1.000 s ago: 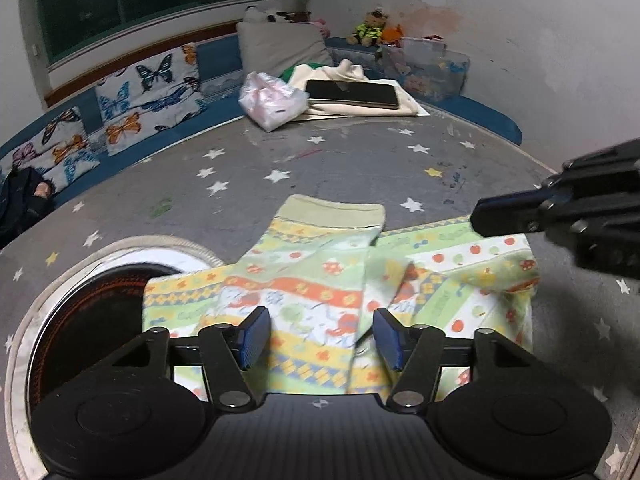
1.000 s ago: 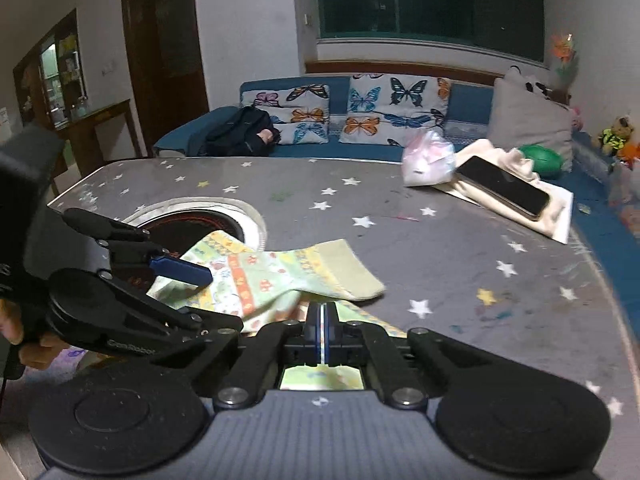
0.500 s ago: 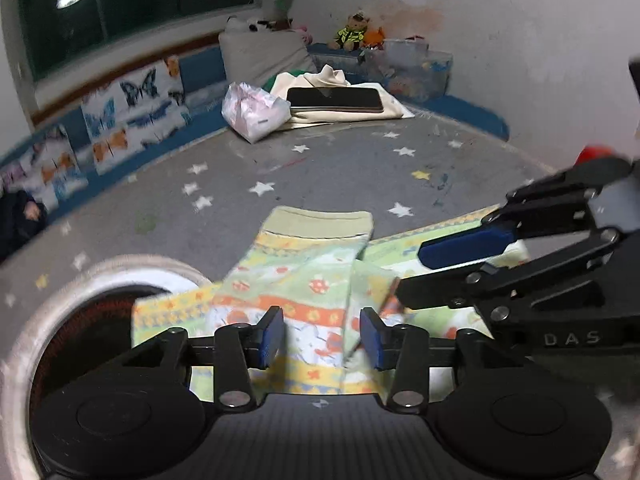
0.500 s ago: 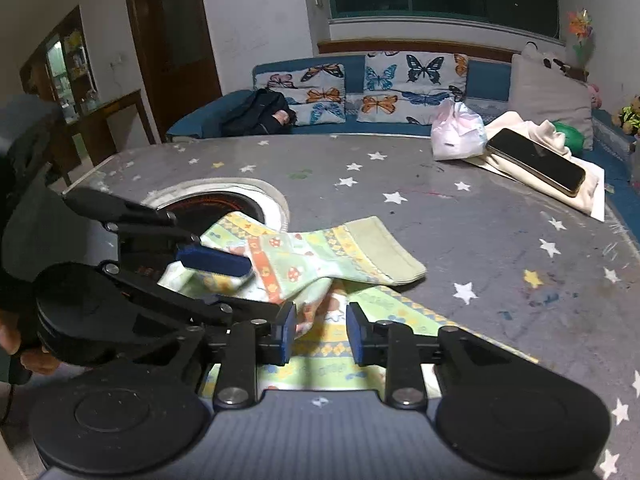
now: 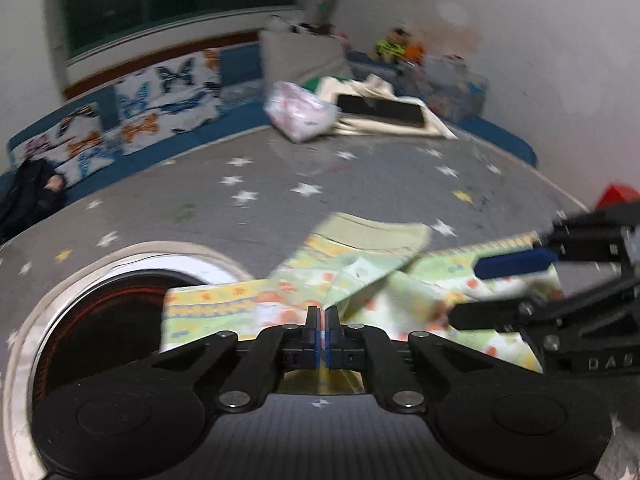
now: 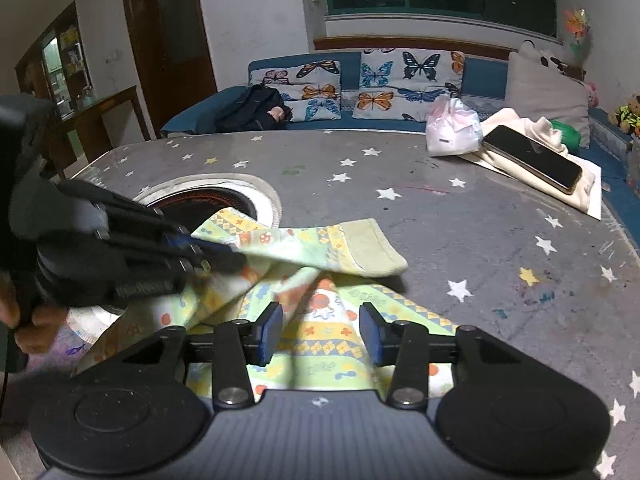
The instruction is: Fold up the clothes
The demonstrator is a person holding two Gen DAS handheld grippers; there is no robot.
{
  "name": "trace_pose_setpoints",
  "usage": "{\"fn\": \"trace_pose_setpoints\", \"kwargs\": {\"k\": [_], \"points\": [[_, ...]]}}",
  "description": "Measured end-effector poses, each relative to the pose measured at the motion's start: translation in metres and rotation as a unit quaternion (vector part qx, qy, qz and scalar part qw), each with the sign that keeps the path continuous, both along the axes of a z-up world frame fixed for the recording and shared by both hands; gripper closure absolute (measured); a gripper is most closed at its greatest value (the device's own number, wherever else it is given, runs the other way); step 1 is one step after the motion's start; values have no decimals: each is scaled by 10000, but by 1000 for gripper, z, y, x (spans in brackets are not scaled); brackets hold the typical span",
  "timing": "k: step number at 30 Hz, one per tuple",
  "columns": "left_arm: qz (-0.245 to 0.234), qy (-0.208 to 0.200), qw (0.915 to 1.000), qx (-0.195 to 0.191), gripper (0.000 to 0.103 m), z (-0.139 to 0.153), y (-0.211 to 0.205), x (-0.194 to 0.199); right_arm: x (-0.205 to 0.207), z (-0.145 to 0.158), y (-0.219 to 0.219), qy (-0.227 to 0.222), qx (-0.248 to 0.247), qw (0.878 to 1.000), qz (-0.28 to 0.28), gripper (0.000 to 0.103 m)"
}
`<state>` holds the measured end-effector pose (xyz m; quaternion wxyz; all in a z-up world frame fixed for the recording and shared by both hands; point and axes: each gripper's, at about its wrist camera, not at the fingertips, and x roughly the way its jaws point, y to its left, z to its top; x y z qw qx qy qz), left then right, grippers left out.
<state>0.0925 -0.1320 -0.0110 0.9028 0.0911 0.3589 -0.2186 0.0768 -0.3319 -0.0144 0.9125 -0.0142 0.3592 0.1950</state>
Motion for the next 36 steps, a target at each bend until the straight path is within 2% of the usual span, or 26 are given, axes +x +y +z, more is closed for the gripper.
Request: {"fn": "trace_pose_setpoints", "kwargs": {"k": [2, 8, 12, 13, 14, 15, 17, 18, 20, 21, 22, 23, 28, 33, 36], "points": [[228, -21, 9996, -145, 101, 7, 15, -1, 2, -3, 5, -6, -34, 10000, 10, 47], [728, -127, 9964, -414, 101, 18, 56, -20, 7, -13, 20, -25, -137, 9999, 38, 31], [1020, -217, 9930, -562, 101, 21, 83, -39, 11, -19, 30, -81, -233, 9997, 31, 26], [1096, -233, 9919, -598, 101, 21, 91, -44, 12, -21, 31, -86, -239, 9997, 25, 20], [1179, -234, 9907, -632, 101, 22, 98, -50, 14, -23, 32, -90, -246, 9997, 19, 21], [1260, -237, 9895, -664, 101, 22, 105, -55, 16, -25, 34, -51, -236, 9997, 4, 23], [1420, -241, 9869, -722, 101, 22, 119, -65, 19, -29, 34, 60, -205, 9998, -16, 45], [1497, -244, 9857, -734, 101, 22, 126, -69, 20, -31, 34, 115, -189, 9998, -26, 48], [1622, -239, 9837, -735, 101, 20, 136, -77, 17, -28, 31, 97, -149, 9998, -5, 68], [1678, -234, 9828, -730, 101, 19, 141, -80, 16, -27, 30, 88, -129, 9999, 6, 73], [1733, -229, 9819, -725, 101, 18, 146, -84, 14, -25, 28, 93, -76, 9999, 5, 88], [1789, -224, 9810, -719, 101, 17, 151, -87, 12, -21, 24, 118, 22, 9999, 31, 93], [2131, -195, 9738, -768, 101, 16, 174, -103, -13, -5, 15, 60, 235, 9993, 280, 95], [2339, -355, 9678, -858, 102, 27, 195, -120, -44, 30, 1, -324, 421, 9980, 343, 95], [2470, -446, 9637, -906, 102, 33, 205, -130, -56, 42, -9, -494, 331, 9980, 219, 95]]}}
